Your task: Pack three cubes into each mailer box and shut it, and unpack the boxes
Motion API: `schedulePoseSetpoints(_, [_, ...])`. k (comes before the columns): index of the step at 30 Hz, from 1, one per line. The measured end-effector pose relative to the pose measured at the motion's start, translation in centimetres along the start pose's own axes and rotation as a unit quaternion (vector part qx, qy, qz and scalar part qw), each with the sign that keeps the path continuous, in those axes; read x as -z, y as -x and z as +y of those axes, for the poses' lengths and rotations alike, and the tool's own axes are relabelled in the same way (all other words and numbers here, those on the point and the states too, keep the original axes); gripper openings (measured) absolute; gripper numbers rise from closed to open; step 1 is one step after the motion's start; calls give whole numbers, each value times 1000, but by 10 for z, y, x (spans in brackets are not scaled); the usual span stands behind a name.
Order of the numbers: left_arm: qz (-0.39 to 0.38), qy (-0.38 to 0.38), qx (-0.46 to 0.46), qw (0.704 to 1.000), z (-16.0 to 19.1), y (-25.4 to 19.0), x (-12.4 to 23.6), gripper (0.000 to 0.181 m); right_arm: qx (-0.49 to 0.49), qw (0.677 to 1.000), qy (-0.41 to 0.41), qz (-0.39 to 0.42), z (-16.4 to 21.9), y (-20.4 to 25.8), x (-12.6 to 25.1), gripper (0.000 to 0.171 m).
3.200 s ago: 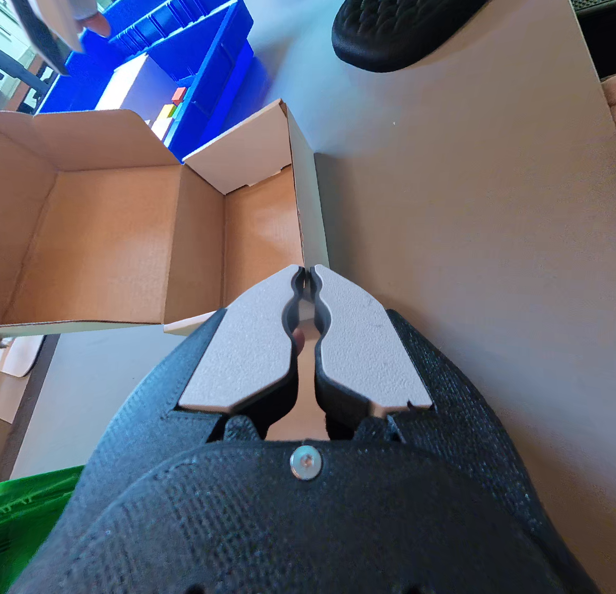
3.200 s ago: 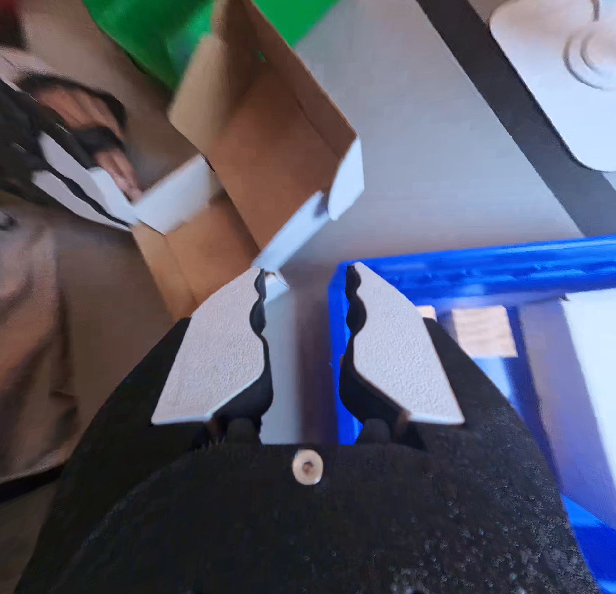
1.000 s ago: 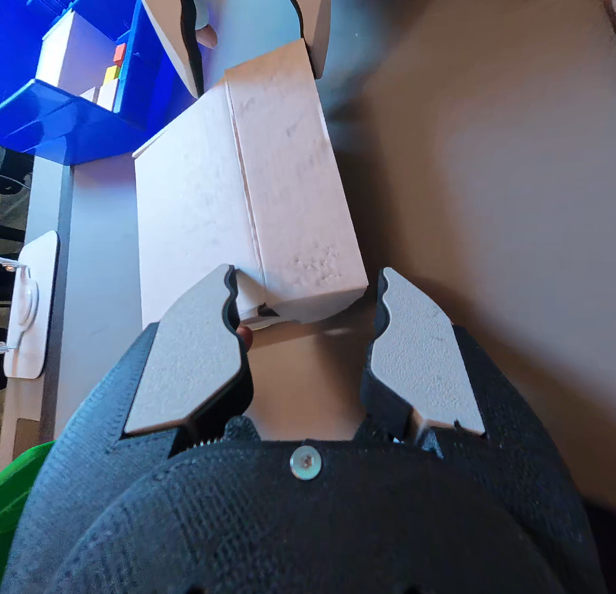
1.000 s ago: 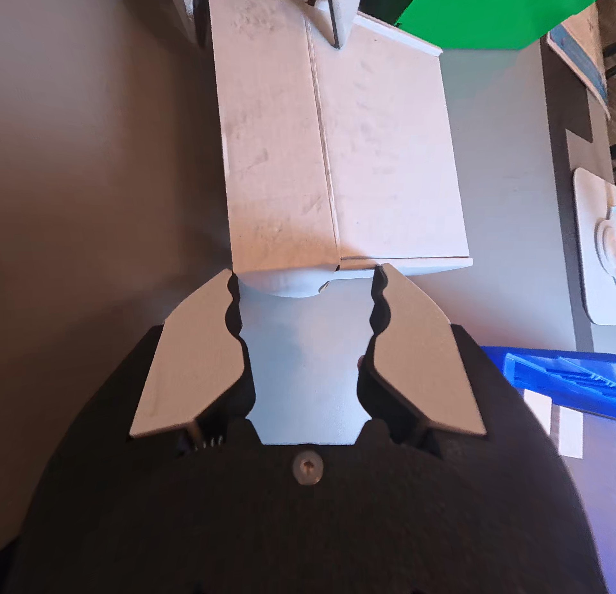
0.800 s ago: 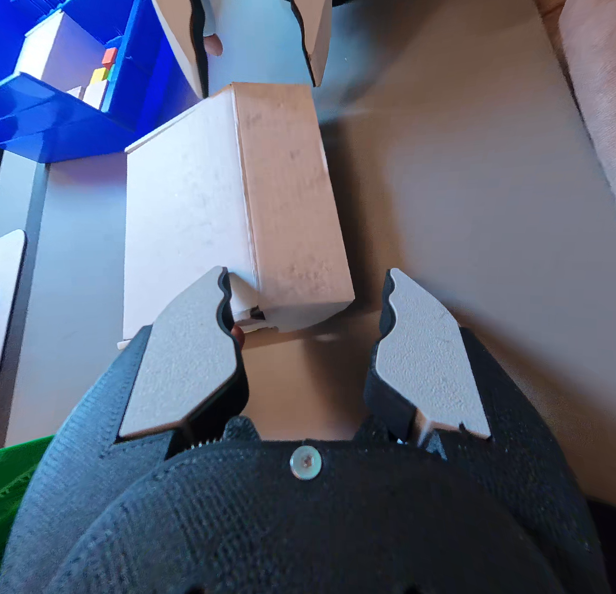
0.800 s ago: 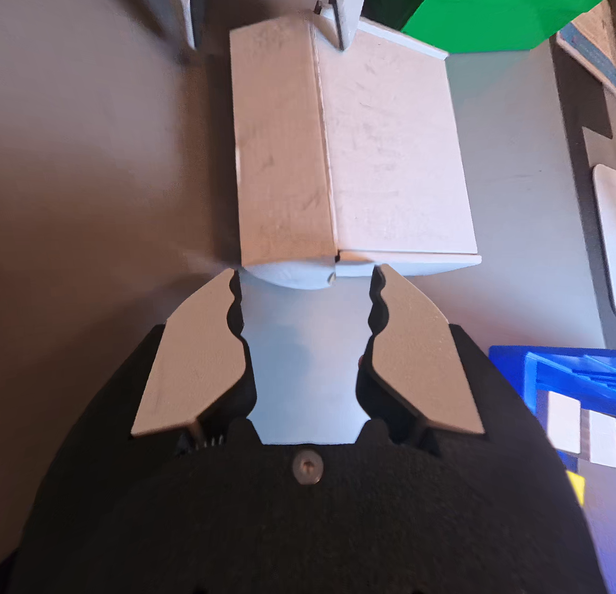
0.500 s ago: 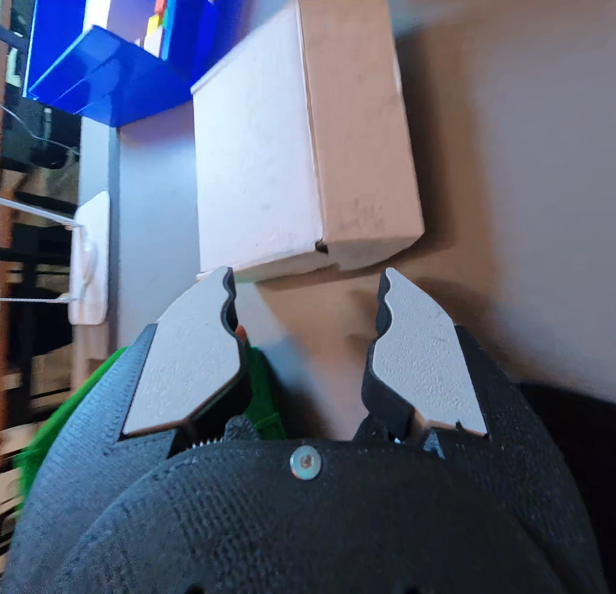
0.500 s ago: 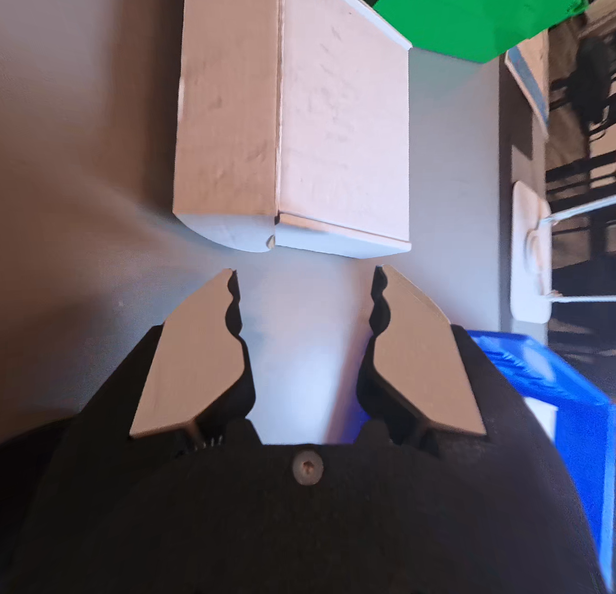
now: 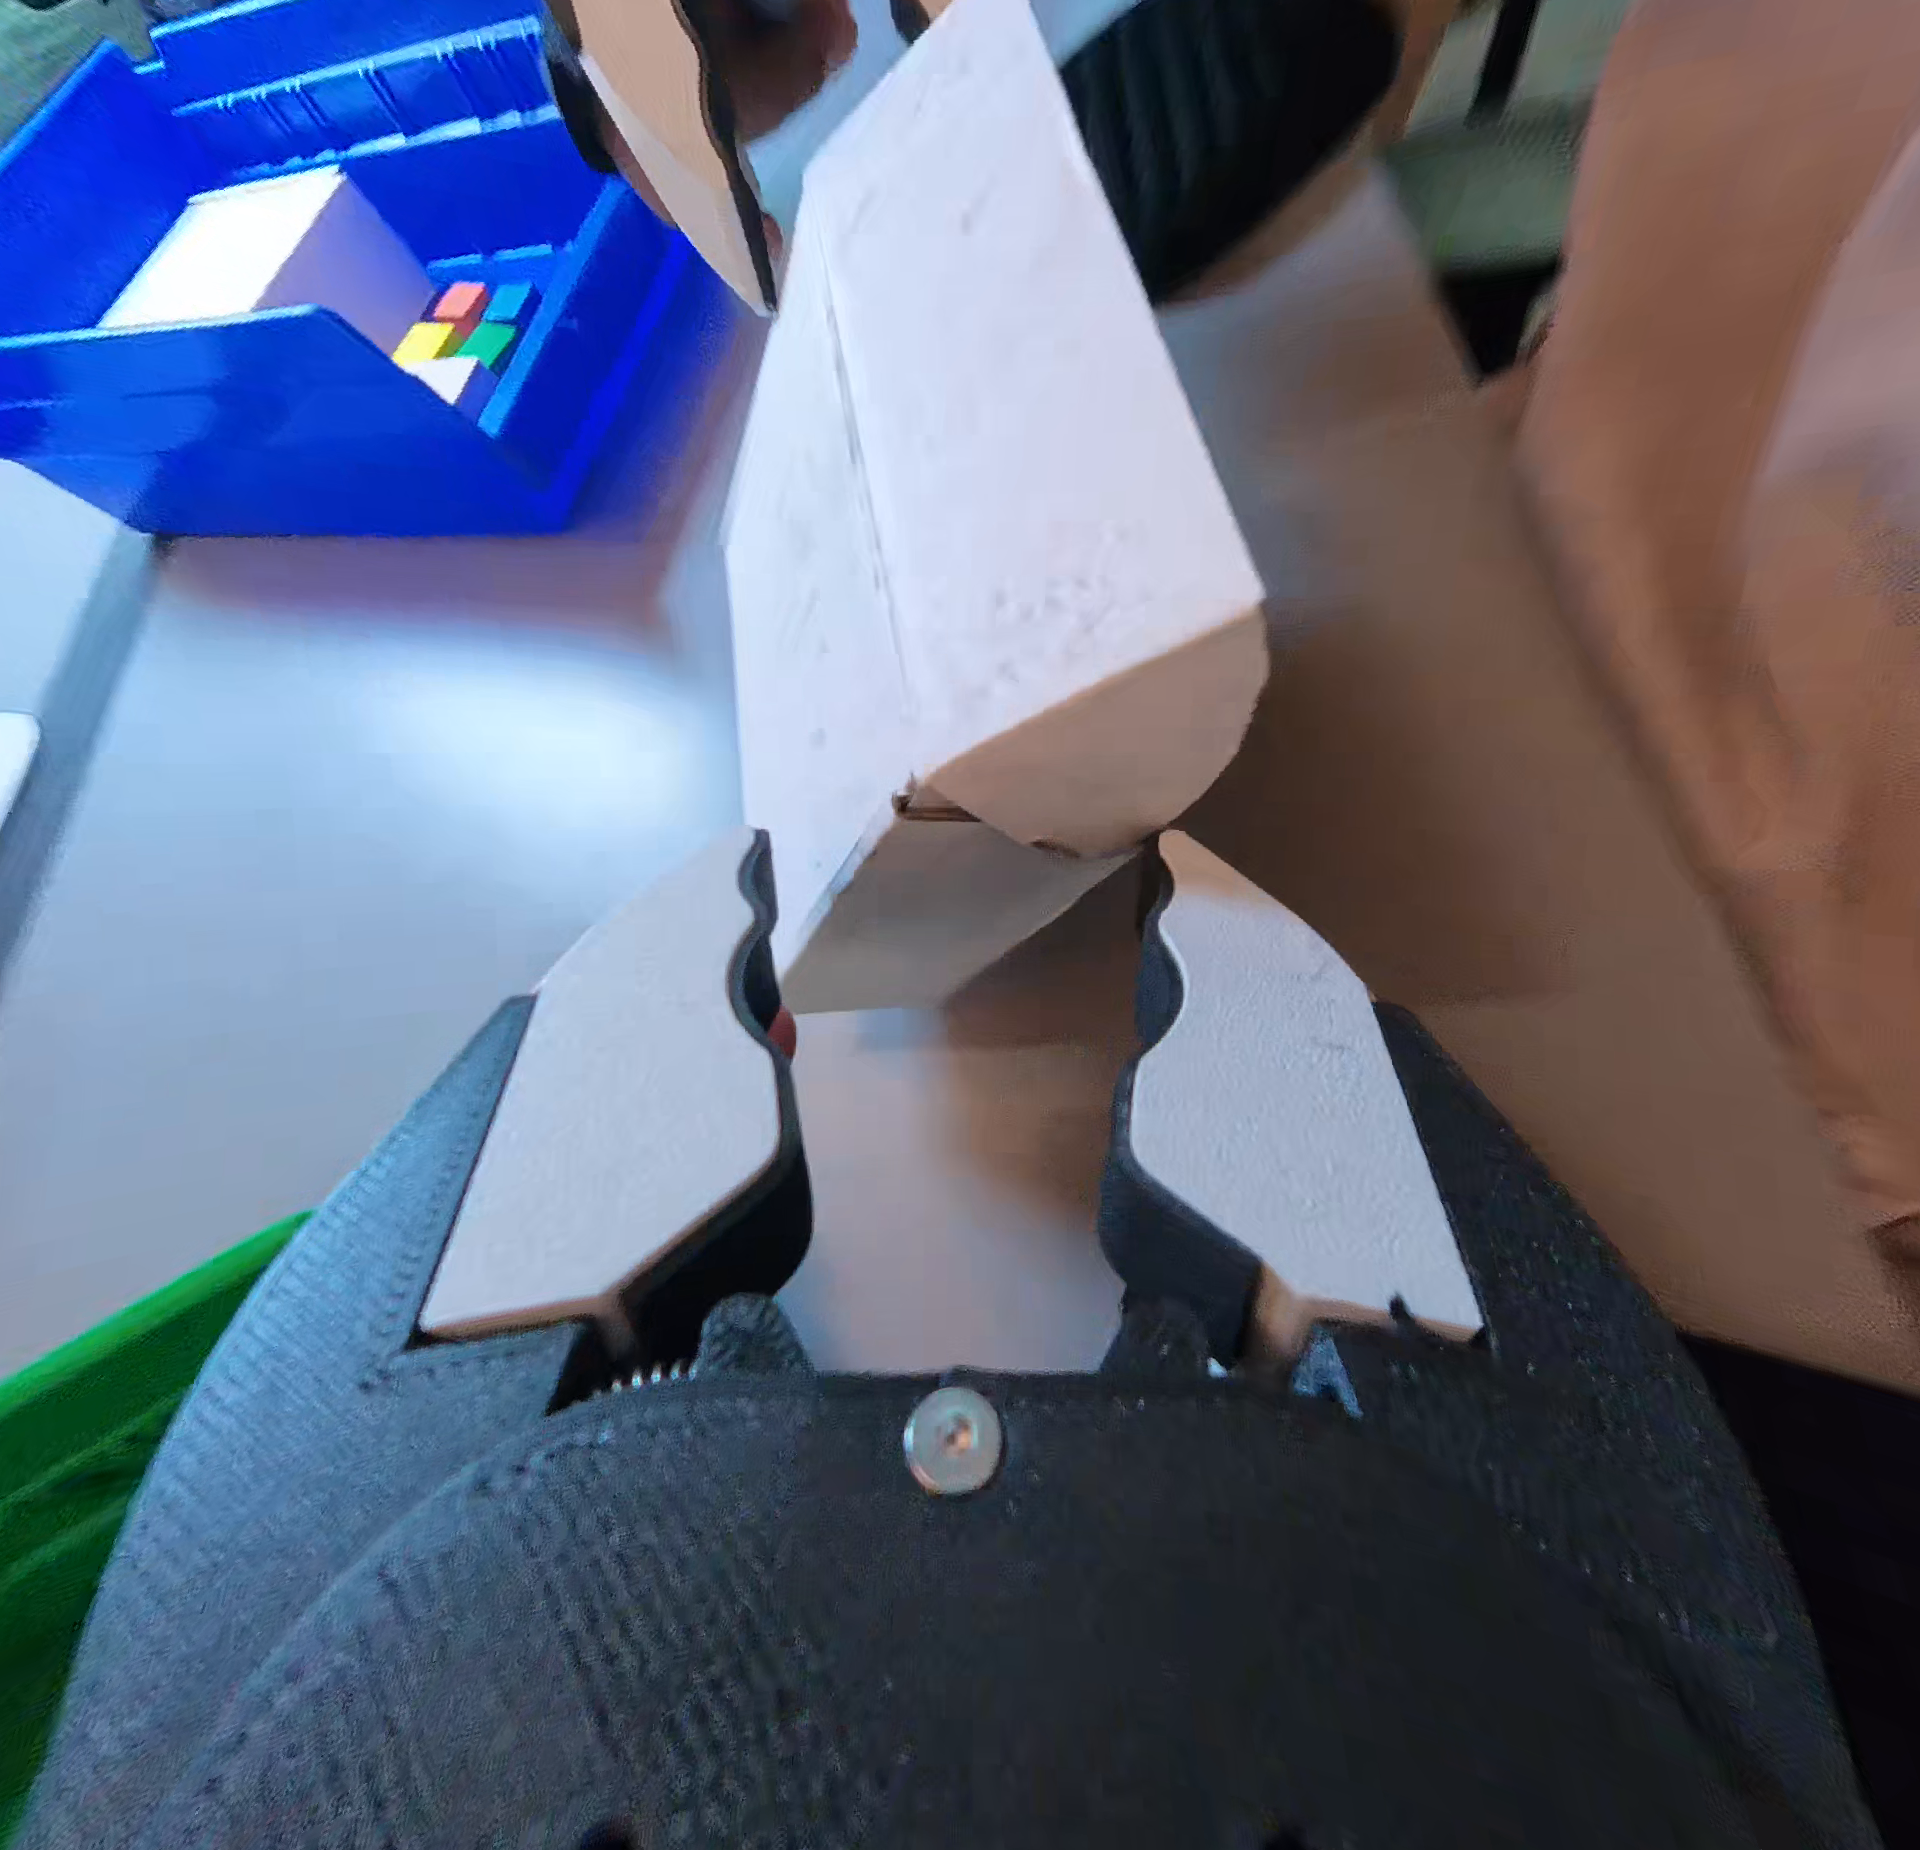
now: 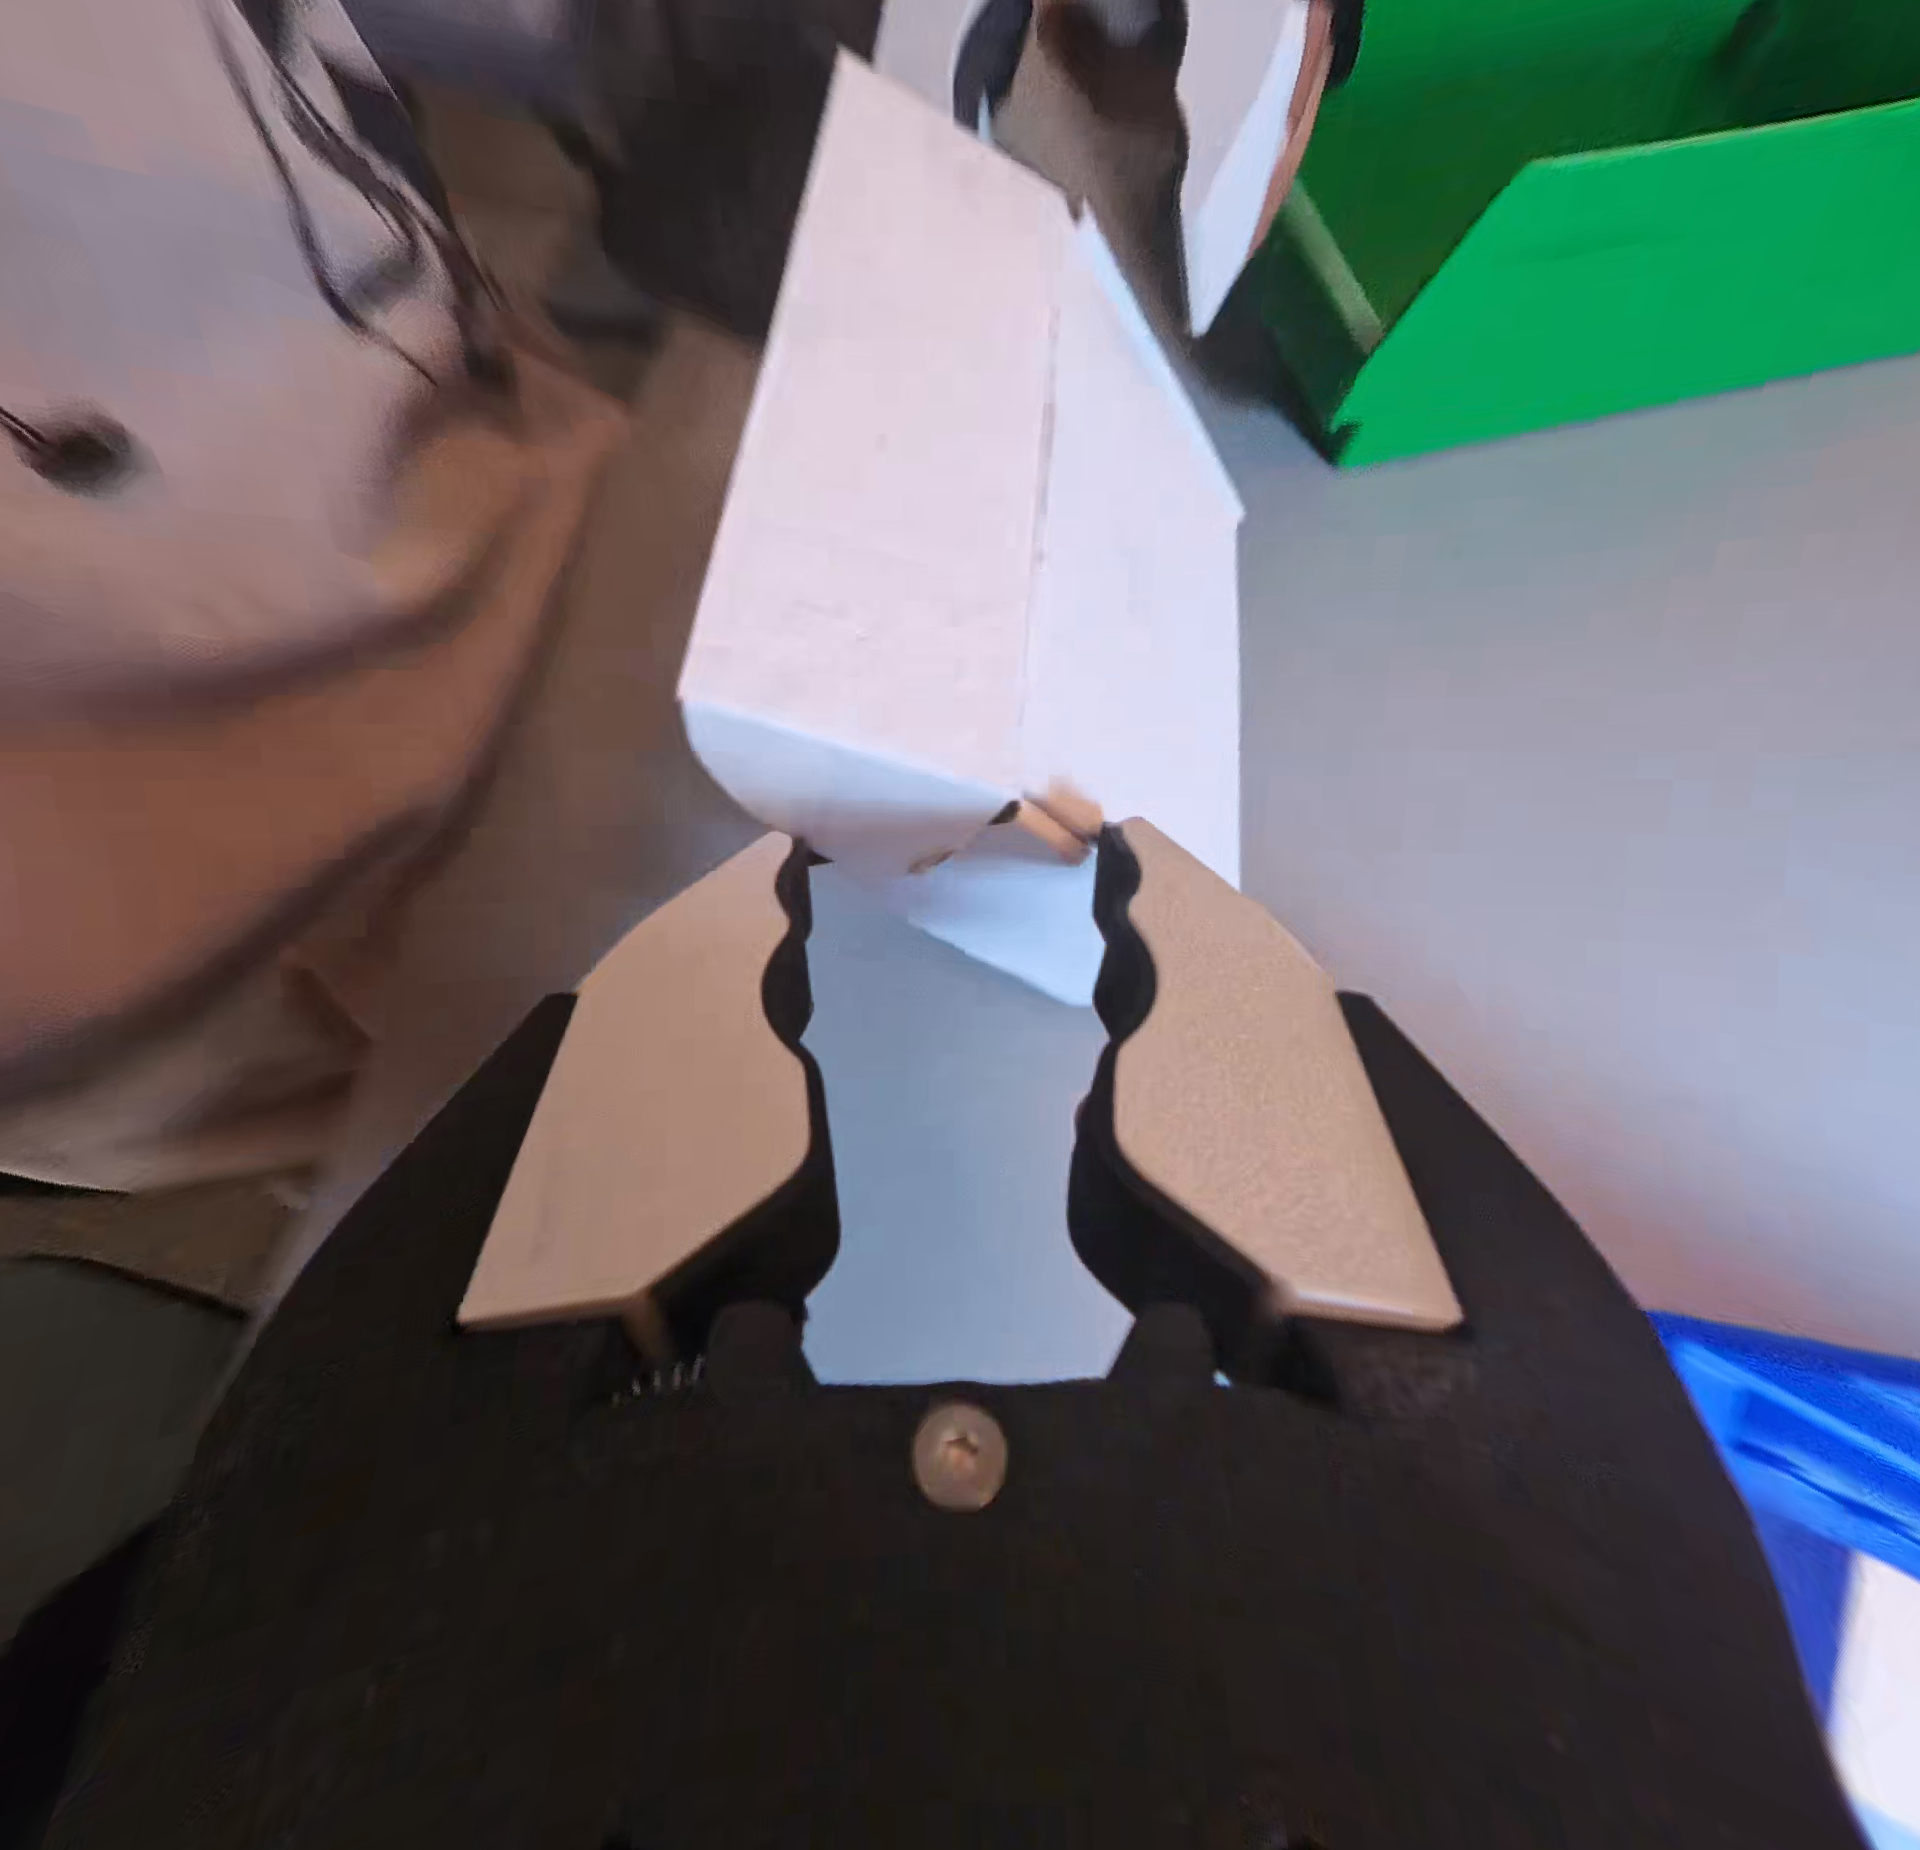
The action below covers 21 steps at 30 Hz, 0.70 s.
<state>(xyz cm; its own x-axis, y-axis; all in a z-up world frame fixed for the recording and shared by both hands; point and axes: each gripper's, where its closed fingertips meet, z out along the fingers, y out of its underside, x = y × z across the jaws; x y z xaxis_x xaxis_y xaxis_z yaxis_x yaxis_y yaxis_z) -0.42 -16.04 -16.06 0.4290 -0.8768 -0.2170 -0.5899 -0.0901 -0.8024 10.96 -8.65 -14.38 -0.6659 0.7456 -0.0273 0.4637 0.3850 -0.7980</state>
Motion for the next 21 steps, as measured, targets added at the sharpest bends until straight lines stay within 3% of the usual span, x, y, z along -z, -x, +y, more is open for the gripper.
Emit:
schedulePoseSetpoints(1, [19,-27,28,999,-5,-1,2,65,-32,999,-28,-26,-5,1,5,50])
schedulePoseSetpoints(7, [61,-126,134,981,-8,4,2,66,-141,975,-157,-76,-5,-10,8,47])
schedulePoseSetpoints(11, [42,-136,130,981,-6,13,9,61,-157,963,-207,-71,0,-14,8,46])
schedulePoseSetpoints(21, [65,-154,68,984,-27,23,38,63,-88,978,-184,-45,-6,-17,19,54])
